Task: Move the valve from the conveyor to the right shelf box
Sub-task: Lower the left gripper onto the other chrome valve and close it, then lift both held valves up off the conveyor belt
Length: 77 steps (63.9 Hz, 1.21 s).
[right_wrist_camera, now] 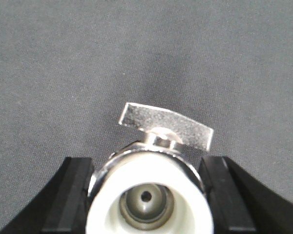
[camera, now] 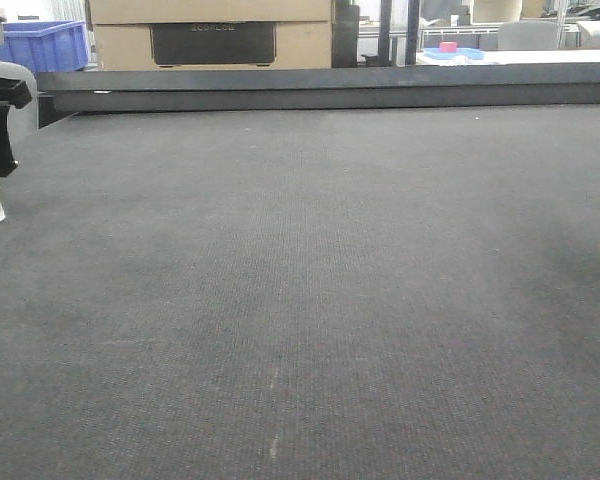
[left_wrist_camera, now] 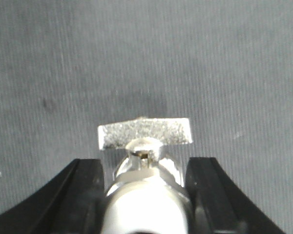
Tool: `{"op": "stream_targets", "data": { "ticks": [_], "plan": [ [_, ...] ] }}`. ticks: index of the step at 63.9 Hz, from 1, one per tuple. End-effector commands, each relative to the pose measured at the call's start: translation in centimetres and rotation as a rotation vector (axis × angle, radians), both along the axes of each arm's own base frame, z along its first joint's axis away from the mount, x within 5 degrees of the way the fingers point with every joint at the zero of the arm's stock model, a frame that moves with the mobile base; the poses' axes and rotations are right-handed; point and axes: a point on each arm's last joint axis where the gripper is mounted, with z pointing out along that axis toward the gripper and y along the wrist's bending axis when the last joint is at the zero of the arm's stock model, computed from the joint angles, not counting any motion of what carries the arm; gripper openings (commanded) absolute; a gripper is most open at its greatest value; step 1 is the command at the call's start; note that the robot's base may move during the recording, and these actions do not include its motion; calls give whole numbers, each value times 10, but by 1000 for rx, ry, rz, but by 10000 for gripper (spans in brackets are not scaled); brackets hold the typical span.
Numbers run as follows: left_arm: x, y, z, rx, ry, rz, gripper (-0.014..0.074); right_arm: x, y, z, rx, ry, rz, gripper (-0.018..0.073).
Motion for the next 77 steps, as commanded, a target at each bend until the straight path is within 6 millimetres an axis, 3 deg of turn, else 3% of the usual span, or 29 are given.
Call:
{"op": "stream_targets", "data": {
  "ticks": [1, 12, 19, 28, 36, 47, 61, 77],
  "plan": [
    [-5, -1, 5, -19, 39, 3, -92, 0, 0, 6, 14, -55, -6, -152],
    [-15, -5, 17, -44, 79, 14, -111, 0, 0, 7, 16, -63, -7, -152],
    [-24, -14, 43, -45, 19, 12, -111, 1, 0, 8, 19, -80, -9, -152],
    [-52, -36, 81, -43, -51, -28, -111, 3, 0, 9, 25, -106, -13, -152],
    [-89, -56, 98, -53, -97, -57, -111, 5, 0, 5, 27, -116, -17, -152],
    [-146, -74, 105, -63, -198, -108, -111, 8, 0, -7, 29, -126, -25, -152],
    [-227, -72, 123, -86, -421, -91, -111, 11, 0, -18, 34, -152, -35, -152],
    [-312, -64, 159, -98, -812, -90, -111, 7, -1, -8, 50, -227, -41, -152]
  ]
}}
